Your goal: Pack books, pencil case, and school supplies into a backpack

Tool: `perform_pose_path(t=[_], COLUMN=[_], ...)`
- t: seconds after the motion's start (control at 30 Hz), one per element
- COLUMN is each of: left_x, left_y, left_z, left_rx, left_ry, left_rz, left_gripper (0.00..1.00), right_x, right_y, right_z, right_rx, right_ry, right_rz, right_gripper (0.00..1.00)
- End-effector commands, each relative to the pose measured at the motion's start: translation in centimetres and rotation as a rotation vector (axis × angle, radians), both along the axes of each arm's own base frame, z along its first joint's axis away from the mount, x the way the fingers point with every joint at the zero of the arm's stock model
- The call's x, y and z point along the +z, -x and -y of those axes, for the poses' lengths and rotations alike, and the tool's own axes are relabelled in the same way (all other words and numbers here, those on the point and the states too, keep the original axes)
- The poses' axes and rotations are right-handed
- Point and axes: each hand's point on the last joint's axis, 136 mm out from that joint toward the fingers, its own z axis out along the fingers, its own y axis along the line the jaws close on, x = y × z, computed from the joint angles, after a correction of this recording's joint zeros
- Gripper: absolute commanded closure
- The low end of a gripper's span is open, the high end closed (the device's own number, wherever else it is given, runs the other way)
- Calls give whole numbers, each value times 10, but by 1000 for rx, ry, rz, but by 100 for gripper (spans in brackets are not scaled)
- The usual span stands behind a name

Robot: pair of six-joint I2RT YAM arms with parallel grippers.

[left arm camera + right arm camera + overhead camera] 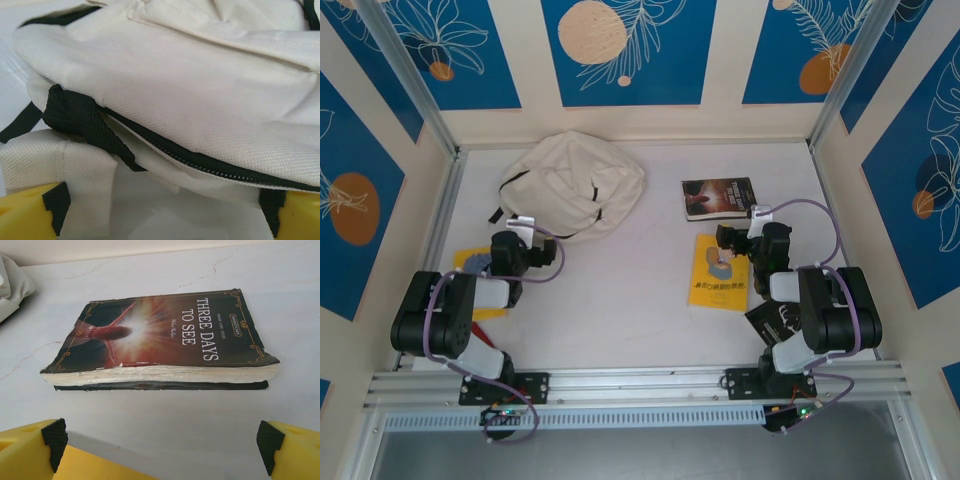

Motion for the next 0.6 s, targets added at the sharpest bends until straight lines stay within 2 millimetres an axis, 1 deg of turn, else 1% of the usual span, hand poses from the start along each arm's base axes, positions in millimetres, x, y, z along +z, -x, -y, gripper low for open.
perform_pose_path(t=[0.0, 0.1, 0.2, 0.4, 0.5, 0.57], left_x=[31, 44, 51, 79, 98, 118], left_y=[-16, -14, -2, 18, 28, 32], left_z=[6, -1, -7, -20, -25, -26], left_rx=[-35, 0, 38, 131, 179, 206], left_ry=[13, -2, 3, 44, 90, 152], left_rz=[19, 22, 47, 83, 113, 141], left_gripper=[1, 0, 1, 1, 1, 1], right_x=[13, 25, 35, 66, 84, 92], right_y=[-5, -1, 3, 13, 17, 22], right_z=[1, 2, 3, 10, 7, 2], right_rx=[-6, -6, -20, -84, -113, -129], right_ry=[-14, -13, -10, 5, -37, -73], right_rz=[57, 78, 90, 116, 91, 62], right_gripper=[1, 1, 1, 1, 1, 1])
